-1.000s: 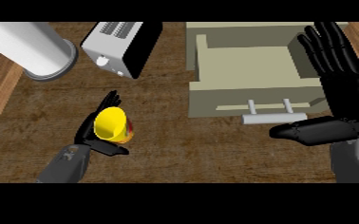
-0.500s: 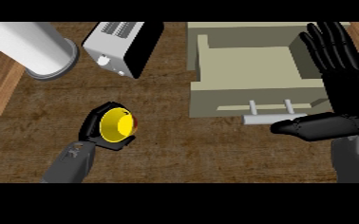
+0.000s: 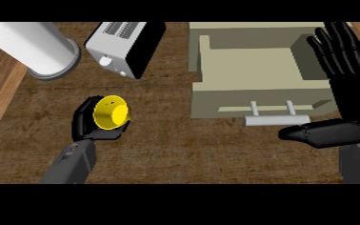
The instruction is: Pick up the cup, place it into the drawer and close the drawer
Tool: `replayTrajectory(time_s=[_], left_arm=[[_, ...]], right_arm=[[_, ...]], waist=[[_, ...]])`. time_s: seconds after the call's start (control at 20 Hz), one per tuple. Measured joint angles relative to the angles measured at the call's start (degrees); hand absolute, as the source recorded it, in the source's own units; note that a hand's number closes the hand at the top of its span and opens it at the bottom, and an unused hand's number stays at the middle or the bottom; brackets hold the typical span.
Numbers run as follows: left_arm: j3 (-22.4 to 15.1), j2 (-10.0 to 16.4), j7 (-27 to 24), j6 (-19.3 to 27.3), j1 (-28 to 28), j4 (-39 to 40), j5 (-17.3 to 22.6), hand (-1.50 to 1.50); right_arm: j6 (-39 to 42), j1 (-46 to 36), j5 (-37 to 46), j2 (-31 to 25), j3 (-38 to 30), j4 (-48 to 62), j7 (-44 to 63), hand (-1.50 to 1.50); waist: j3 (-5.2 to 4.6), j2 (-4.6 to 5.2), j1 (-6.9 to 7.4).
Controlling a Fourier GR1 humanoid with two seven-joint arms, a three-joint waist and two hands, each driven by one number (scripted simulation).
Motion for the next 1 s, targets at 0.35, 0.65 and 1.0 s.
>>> replayTrajectory(time_s=[0.35,0.65,1.0], left_arm=[[-2.07,-1.70,2.95,-3.66,-5.10,-5.36,0.80,1.50],[-5.43,-4.37,9.63,-4.12,-10.94,-13.29,0.77,1.50],[-10.91,-7.48,25.24,-0.35,-17.87,-25.60,1.86,1.50]], right_arm=[[0.40,0.93,0.69,-0.38,-0.46,0.83,-1.16,-1.50],[-0.34,0.48,1.04,-0.65,-1.00,0.62,0.05,-1.50],[0.04,1.64,1.57,-0.51,-1.17,1.41,-1.64,-1.50]], waist=[[0.15,-0.46,0.78],[0.23,-0.76,1.42],[0.26,-0.96,1.63]])
